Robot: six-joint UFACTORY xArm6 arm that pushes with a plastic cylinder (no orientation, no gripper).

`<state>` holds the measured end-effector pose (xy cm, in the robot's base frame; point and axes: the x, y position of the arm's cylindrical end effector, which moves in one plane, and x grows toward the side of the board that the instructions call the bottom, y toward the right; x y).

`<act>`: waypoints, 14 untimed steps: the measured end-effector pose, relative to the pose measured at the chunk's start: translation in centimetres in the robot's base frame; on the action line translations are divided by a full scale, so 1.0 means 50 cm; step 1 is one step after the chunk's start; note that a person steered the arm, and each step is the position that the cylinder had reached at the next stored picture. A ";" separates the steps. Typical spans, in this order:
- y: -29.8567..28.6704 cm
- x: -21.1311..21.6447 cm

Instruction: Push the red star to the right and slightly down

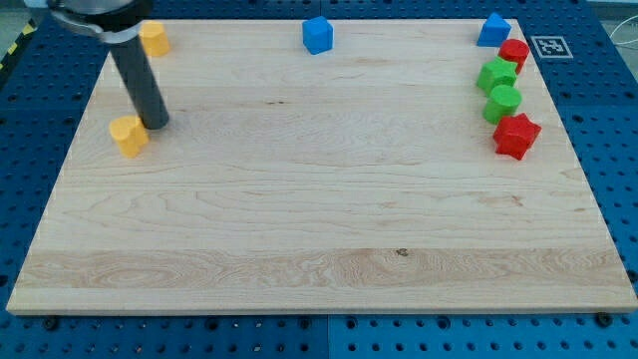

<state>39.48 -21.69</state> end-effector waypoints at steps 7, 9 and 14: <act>0.531 0.048; 0.662 0.055; 0.855 0.100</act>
<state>44.47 21.07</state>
